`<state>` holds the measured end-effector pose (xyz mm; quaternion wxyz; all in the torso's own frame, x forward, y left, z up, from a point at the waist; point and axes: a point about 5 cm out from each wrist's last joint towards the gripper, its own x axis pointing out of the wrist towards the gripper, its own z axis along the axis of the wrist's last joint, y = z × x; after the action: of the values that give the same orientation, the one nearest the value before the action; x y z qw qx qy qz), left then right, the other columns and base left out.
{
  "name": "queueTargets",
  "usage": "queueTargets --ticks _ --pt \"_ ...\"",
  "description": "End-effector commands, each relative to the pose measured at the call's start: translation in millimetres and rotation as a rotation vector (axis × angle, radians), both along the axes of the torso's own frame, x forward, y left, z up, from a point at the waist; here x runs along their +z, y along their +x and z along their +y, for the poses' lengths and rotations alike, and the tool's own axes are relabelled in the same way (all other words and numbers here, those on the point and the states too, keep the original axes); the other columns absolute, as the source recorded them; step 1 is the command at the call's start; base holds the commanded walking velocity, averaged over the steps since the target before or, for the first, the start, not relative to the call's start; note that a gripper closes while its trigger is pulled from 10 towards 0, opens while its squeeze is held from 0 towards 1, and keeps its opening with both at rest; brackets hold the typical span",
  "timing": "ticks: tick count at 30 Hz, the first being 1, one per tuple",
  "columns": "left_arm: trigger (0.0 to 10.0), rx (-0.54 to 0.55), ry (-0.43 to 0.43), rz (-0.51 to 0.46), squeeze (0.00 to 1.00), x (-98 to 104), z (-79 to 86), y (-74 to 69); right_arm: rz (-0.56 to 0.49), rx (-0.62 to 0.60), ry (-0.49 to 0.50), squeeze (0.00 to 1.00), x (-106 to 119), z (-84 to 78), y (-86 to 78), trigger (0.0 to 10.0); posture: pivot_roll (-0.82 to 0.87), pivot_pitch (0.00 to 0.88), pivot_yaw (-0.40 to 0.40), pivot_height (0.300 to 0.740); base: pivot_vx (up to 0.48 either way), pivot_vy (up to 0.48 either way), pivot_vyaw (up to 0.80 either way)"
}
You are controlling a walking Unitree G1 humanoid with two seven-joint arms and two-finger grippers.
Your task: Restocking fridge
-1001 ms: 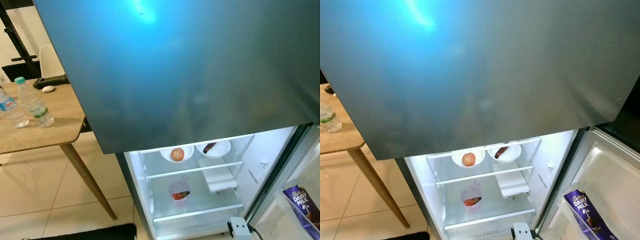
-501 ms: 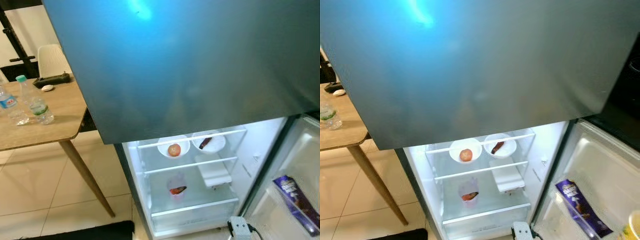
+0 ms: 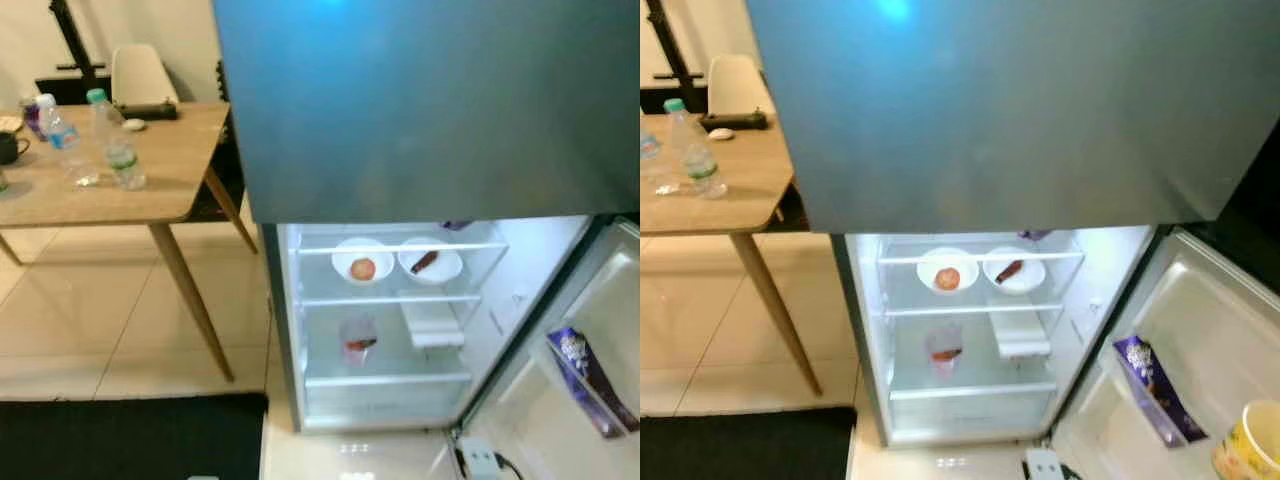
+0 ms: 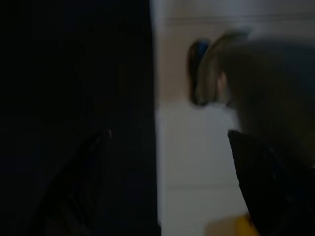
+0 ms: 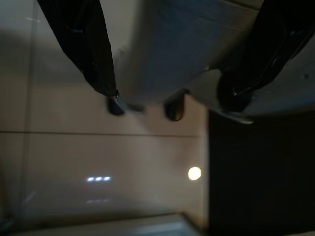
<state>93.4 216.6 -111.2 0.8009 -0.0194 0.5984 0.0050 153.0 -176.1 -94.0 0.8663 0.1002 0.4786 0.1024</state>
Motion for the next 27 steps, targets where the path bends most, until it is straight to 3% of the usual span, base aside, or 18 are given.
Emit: queueTargets --ticks 1,8,14,27 --pt "10.0 0.003 0.009 0.011 0.00 0 3.6 -3.2 0.002 0.000 -0.005 0.00 0 -1.3 -0.2 10.0 -0.02 0.004 0.013 0.740 0.000 0.000 0.00" --pt "10.0 -0.002 0.008 0.007 0.00 0 3.6 -2.0 0.003 0.003 -0.008 0.00 0 -1.4 -0.6 10.0 -0.02 0.000 0.013 0.740 0.000 0.000 0.00" --pt "10.0 -0.006 -0.014 -0.006 0.00 -1 -8.6 0.6 0.005 0.008 -0.011 0.00 0 -1.2 -1.0 10.0 -0.02 0.000 0.014 0.740 0.000 0.000 0.00" --pt "10.0 0.003 -0.023 -0.013 0.00 -1 -11.0 2.3 0.006 0.005 -0.009 0.00 0 -0.9 -0.9 10.0 -0.02 0.000 0.015 0.740 0.082 -0.341 0.00"
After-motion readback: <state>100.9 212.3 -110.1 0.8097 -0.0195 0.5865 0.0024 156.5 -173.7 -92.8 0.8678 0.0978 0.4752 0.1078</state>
